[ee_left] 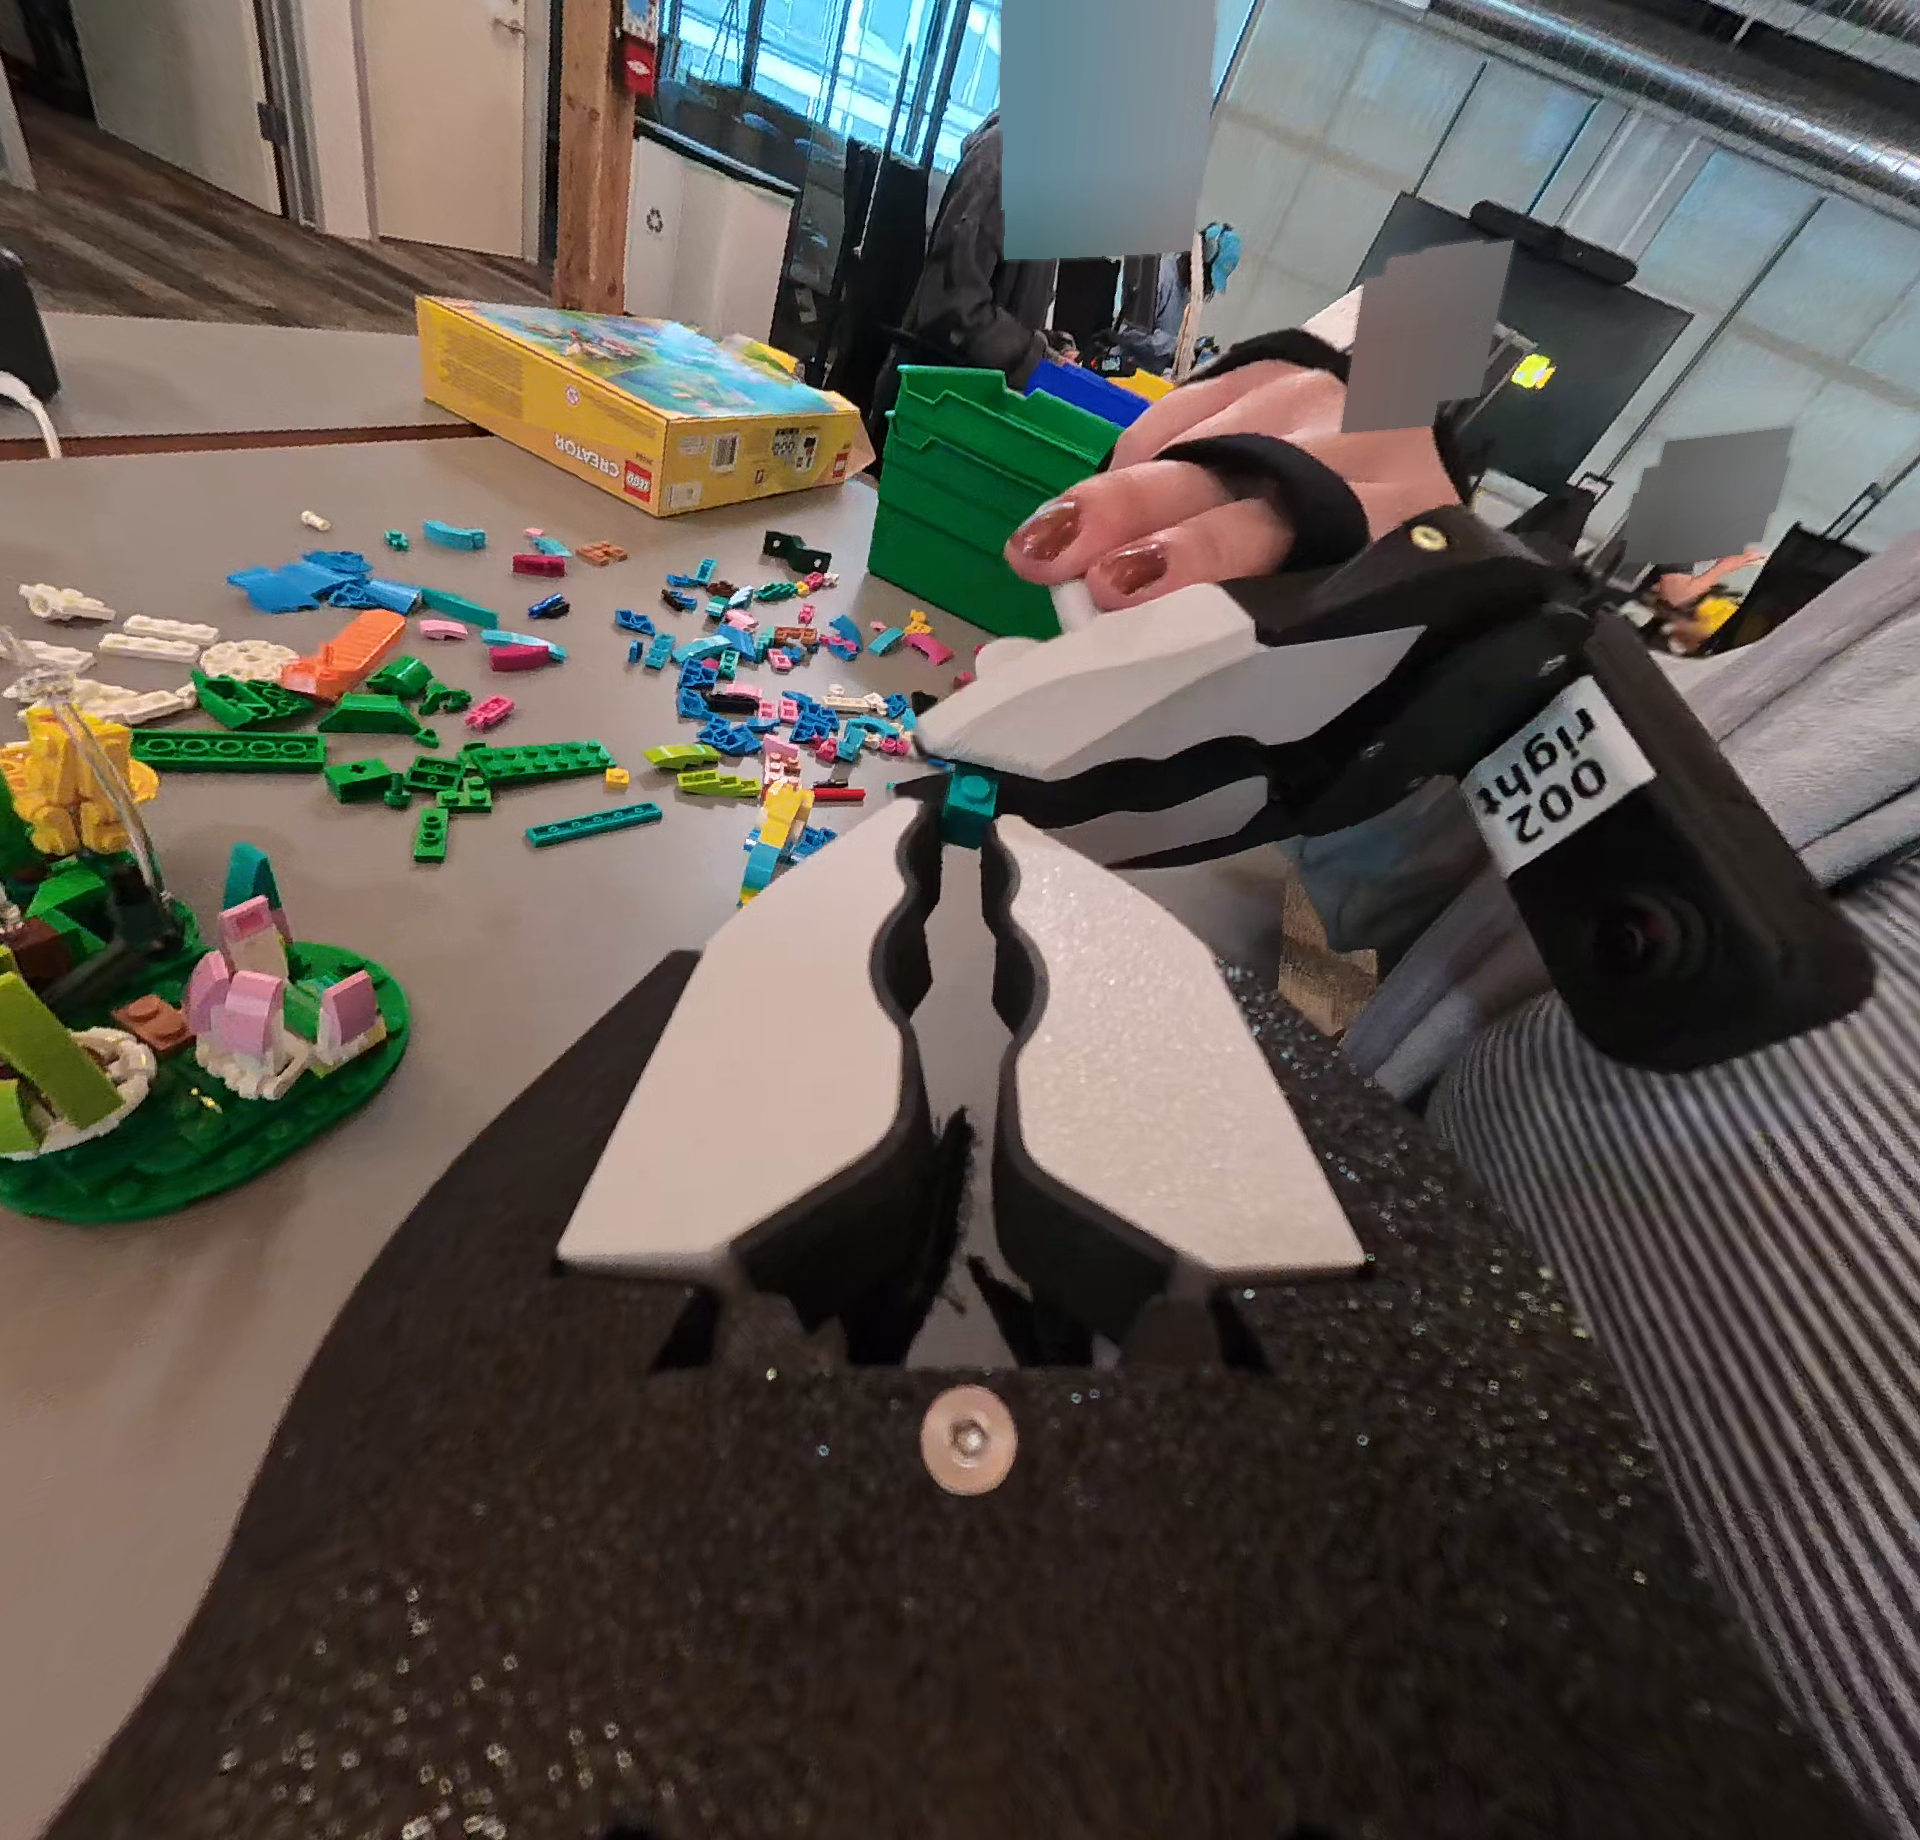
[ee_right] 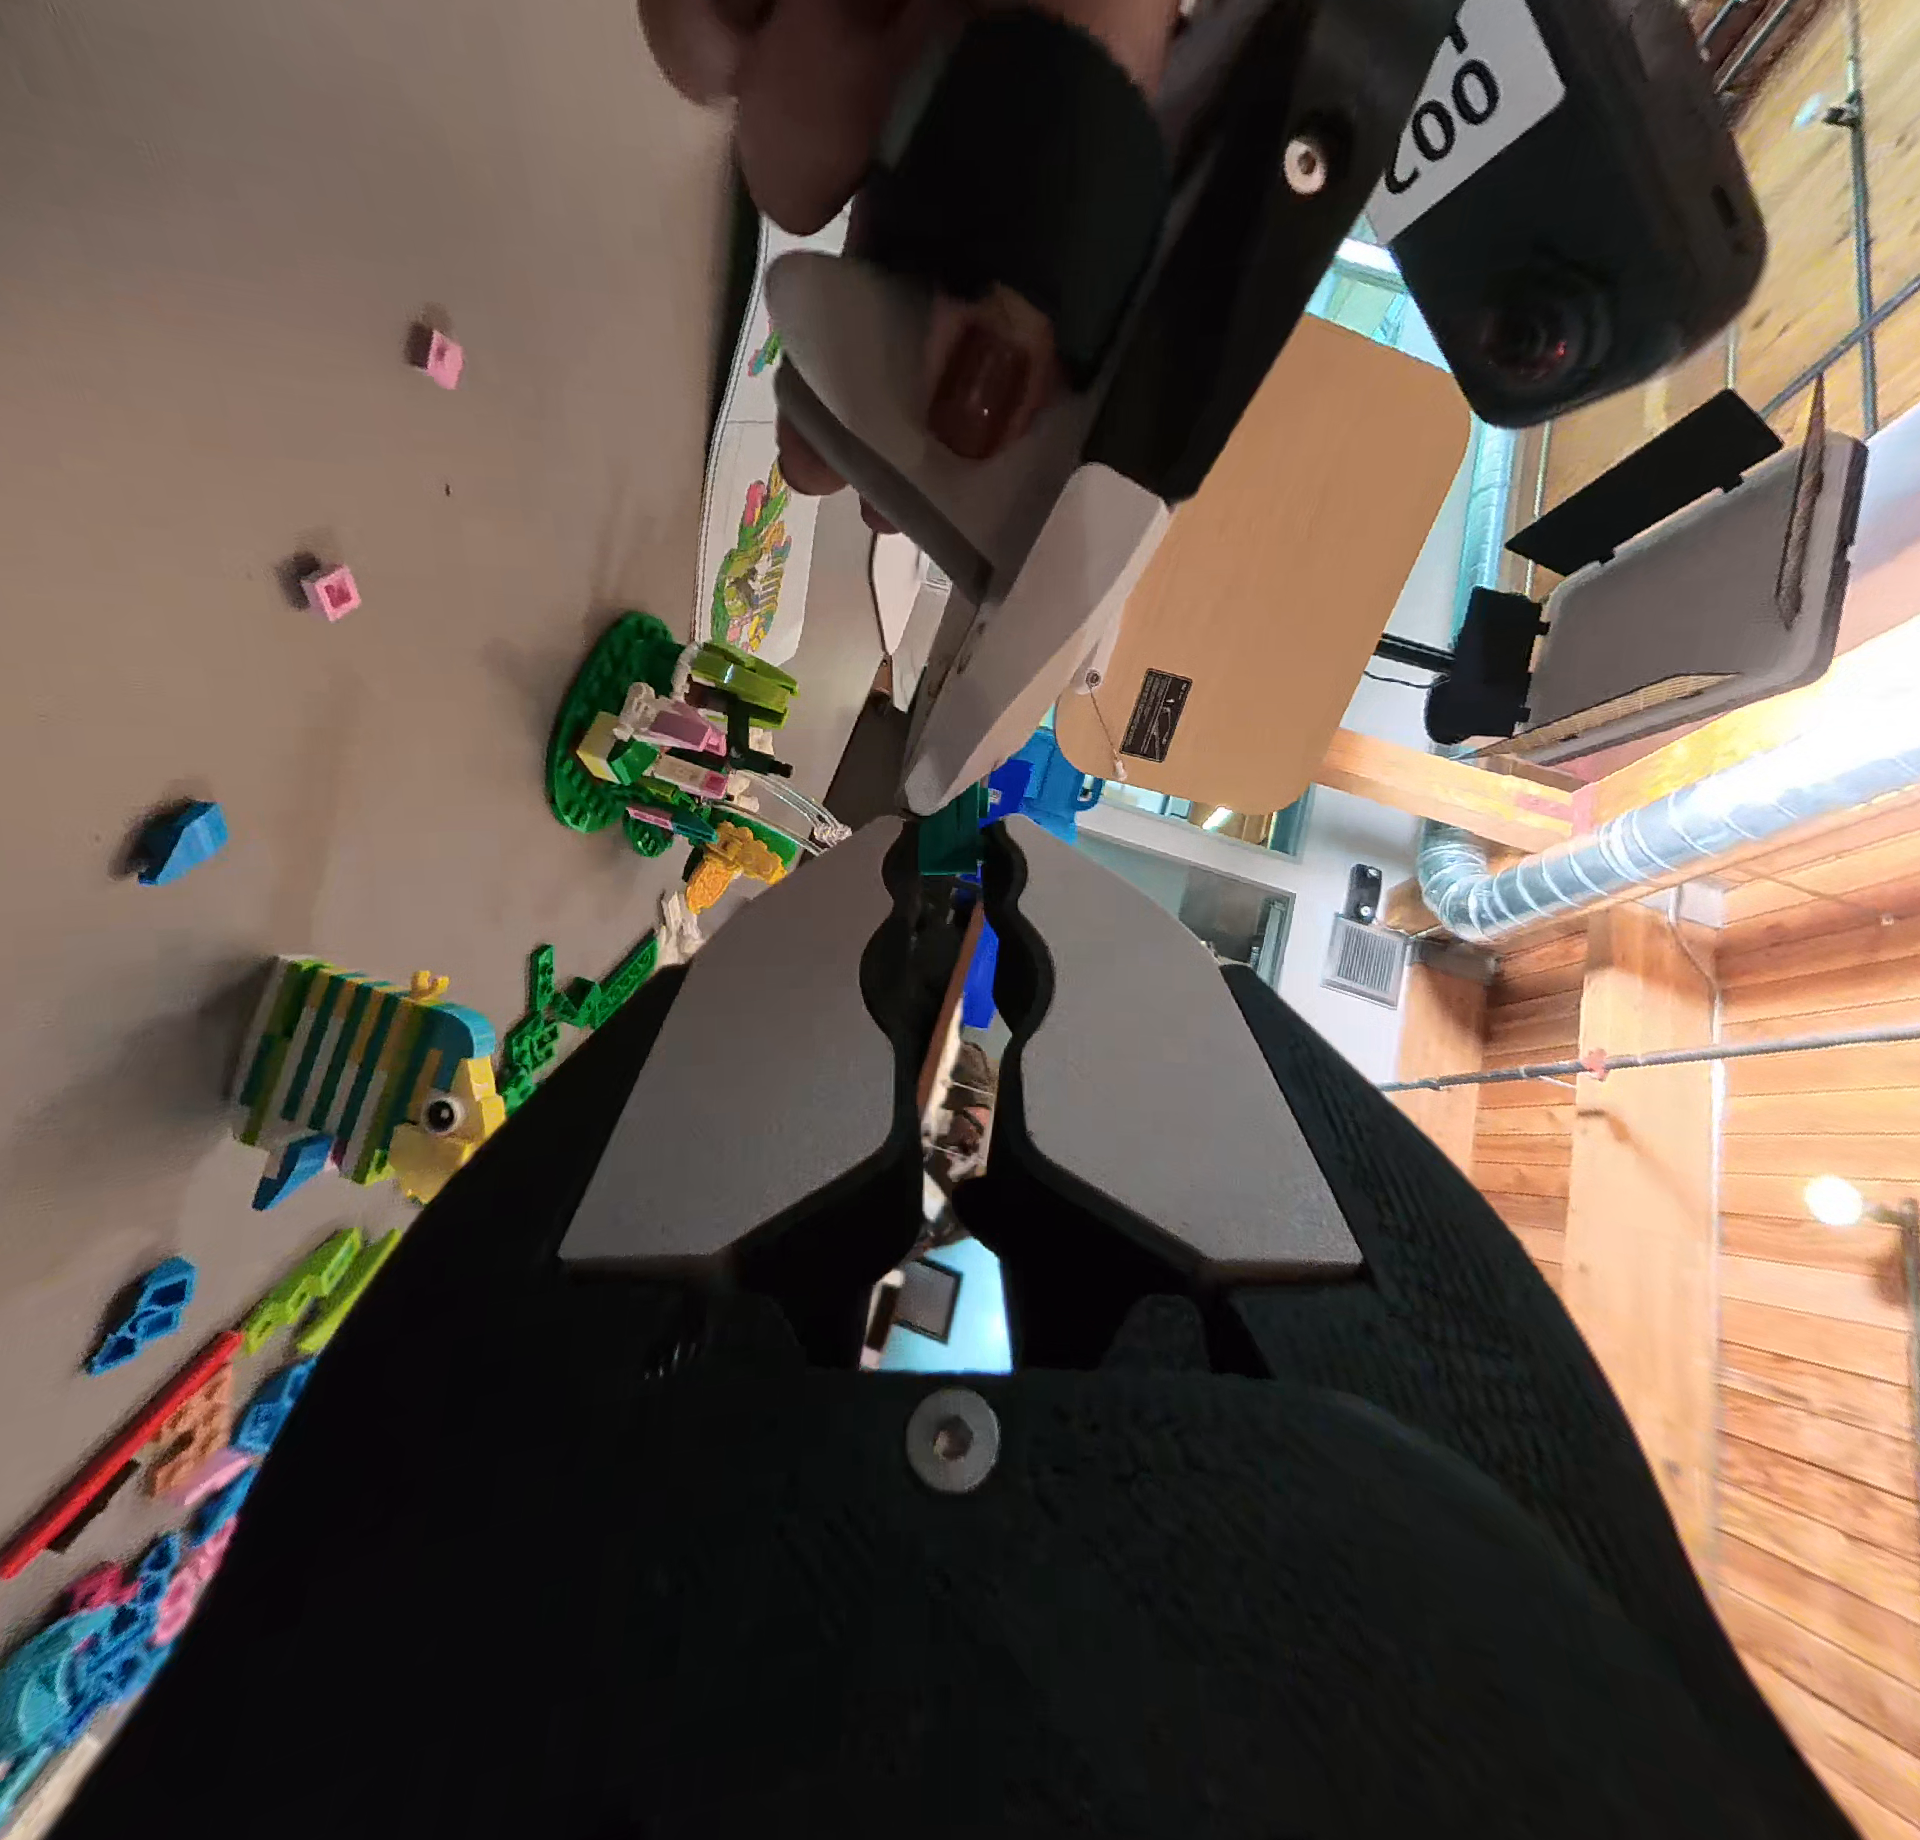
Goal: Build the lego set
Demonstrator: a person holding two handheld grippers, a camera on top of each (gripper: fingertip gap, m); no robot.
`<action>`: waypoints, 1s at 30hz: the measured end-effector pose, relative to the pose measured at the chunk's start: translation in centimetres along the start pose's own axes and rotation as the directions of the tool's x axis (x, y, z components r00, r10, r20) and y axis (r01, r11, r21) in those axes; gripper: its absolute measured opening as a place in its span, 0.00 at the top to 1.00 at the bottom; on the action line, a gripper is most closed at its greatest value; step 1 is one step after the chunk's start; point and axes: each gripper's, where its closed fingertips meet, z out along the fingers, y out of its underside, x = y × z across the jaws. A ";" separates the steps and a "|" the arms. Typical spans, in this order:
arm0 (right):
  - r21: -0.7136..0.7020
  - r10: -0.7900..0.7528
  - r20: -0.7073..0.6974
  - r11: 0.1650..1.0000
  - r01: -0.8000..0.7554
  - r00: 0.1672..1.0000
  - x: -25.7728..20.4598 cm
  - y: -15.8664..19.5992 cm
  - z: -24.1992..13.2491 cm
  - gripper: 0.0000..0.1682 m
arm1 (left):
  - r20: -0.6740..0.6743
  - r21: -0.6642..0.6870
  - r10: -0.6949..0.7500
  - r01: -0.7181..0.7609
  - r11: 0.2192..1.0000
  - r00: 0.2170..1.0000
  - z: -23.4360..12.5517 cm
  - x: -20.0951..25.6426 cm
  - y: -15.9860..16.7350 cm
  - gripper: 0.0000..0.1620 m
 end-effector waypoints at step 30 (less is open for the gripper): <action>0.188 0.594 0.266 0.740 -0.645 0.759 -1.1 -2.7 2.0 0.94 | -0.222 -0.025 -0.339 0.342 0.939 0.914 -1.7 -0.7 1.0 0.95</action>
